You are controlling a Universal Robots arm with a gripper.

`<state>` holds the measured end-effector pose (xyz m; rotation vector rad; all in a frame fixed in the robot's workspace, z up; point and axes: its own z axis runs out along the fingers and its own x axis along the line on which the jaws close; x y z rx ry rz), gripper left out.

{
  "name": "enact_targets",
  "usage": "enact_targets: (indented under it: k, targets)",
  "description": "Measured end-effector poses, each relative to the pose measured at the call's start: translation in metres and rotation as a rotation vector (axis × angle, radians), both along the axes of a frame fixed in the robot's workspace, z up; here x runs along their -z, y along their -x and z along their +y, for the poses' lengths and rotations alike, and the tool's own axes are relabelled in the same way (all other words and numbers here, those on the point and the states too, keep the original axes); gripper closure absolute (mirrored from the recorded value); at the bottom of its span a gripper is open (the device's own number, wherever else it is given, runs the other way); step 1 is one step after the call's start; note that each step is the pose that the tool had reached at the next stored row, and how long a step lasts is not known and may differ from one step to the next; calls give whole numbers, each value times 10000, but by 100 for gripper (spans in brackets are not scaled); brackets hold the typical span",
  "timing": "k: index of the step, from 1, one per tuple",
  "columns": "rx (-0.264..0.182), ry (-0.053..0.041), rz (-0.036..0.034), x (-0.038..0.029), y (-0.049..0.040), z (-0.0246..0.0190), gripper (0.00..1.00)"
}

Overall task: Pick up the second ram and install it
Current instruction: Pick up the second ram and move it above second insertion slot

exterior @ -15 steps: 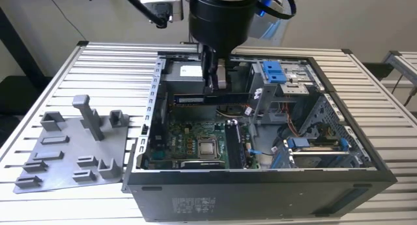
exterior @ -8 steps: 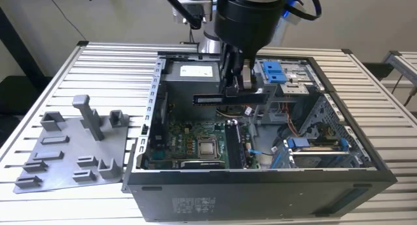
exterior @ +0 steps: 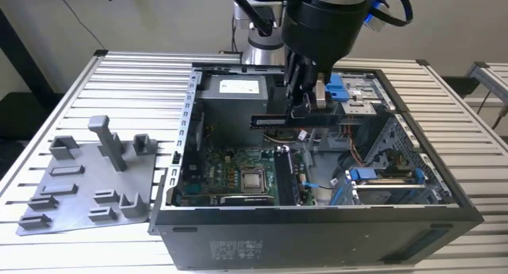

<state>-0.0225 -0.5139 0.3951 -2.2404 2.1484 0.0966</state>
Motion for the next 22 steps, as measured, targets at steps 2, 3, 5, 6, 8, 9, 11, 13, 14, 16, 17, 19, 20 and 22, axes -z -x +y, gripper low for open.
enact_targets:
  k: [2, 3, 5, 6, 8, 9, 11, 13, 14, 16, 17, 19, 20, 22]
  targets:
    - [89, 0, 0, 1, -35, 2, 86]
    - [121, 0, 0, 1, -58, 2, 86]
    - [176, 0, 0, 1, -104, 4, 86]
    - [203, -1, 0, 2, -128, 4, 86]
    - [256, 0, 0, 2, -175, 4, 86]
    - [280, 1, 0, 1, -197, 5, 86]
    - [293, 1, 1, 1, -222, 5, 86]
    - [296, 2, 0, 1, -223, 5, 86]
    - [295, 2, 0, 2, -224, 5, 86]
    - [293, 1, 0, 2, -226, 7, 86]
    - [293, 1, 0, 2, -226, 14, 86]
    - [293, 2, -1, 3, -226, 56, 86]
    - [293, 2, 0, 5, -226, 88, 86]
    - [294, 1, 0, 7, -225, 163, 86]
